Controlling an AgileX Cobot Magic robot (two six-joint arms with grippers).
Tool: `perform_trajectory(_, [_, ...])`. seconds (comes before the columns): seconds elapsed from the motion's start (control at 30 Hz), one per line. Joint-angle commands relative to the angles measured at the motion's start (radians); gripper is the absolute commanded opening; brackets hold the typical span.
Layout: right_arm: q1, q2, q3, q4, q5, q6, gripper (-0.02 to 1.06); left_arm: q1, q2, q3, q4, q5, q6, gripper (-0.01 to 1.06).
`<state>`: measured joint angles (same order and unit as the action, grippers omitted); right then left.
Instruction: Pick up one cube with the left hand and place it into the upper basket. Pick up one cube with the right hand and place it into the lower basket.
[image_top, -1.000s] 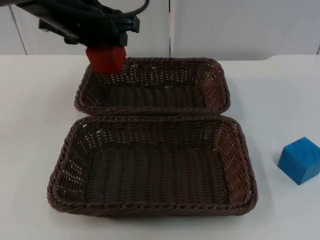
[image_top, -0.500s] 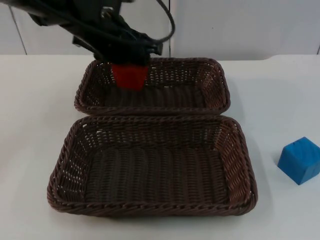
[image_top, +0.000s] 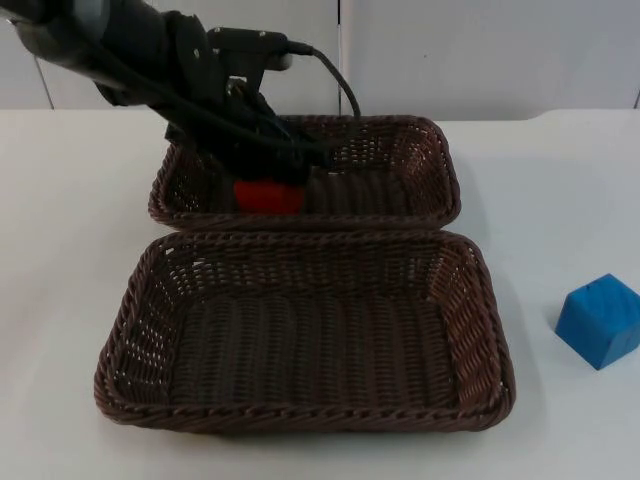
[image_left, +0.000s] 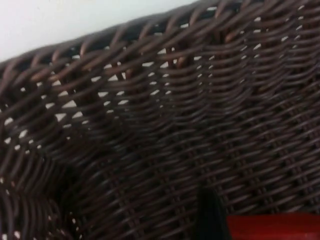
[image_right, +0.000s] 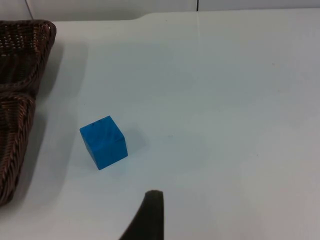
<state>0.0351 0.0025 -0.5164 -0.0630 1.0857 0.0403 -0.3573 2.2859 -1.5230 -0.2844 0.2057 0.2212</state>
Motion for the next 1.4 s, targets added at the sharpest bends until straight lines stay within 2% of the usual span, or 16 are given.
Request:
perform_trajectory(0.0, [-0.003, -0.002, 0.001, -0.005, -0.007, -0.007, 0.85, -0.003, -0.002, -0.006, -0.016, -0.001, 0.003, 0.0])
perform_trajectory(0.07, [-0.003, -0.002, 0.001, -0.005, -0.007, -0.007, 0.85, -0.003, -0.002, -0.006, -0.023, -0.002, 0.003, 0.01])
perform_trajectory(0.17, [-0.003, -0.002, 0.001, -0.005, -0.007, -0.007, 0.85, -0.003, -0.002, -0.006, -0.031, -0.002, 0.003, 0.18])
perform_trajectory(0.2, [-0.003, -0.002, 0.001, -0.005, -0.007, -0.007, 0.85, -0.003, -0.002, -0.006, -0.031, -0.001, 0.003, 0.35])
perform_trajectory(0.23, [-0.003, -0.002, 0.001, -0.005, -0.007, -0.007, 0.85, -0.003, -0.002, -0.006, -0.031, -0.001, 0.003, 0.35])
perform_trajectory(0.33, [-0.003, -0.002, 0.001, -0.005, -0.007, -0.007, 0.85, -0.003, -0.006, -0.006, -0.043, 0.007, 0.003, 0.78])
perform_trajectory(0.37, [-0.003, -0.002, 0.001, -0.005, -0.007, -0.007, 0.85, -0.003, -0.006, -0.006, -0.043, 0.012, 0.003, 0.86])
perform_trajectory(0.4, [-0.003, -0.002, 0.001, -0.005, -0.007, -0.007, 0.85, -0.003, -0.015, -0.006, -0.041, 0.022, 0.003, 1.01])
perform_trajectory(0.47, [-0.003, -0.002, 0.001, -0.005, -0.007, -0.007, 0.85, -0.003, -0.029, -0.006, -0.043, 0.027, 0.001, 1.05])
perform_trajectory(0.7, [-0.003, -0.002, 0.001, -0.009, -0.007, -0.007, 0.85, -0.003, -0.157, -0.006, -0.041, 0.081, 0.001, 1.05])
perform_trajectory(1.0, [-0.003, -0.002, 0.001, -0.009, -0.007, -0.007, 0.85, -0.003, -0.378, -0.006, -0.051, 0.219, 0.001, 1.05])
perform_trajectory(1.37, [-0.003, -0.002, 0.001, -0.009, -0.007, -0.007, 0.85, -0.001, -0.508, 0.045, -0.044, 0.228, -0.033, 1.05])
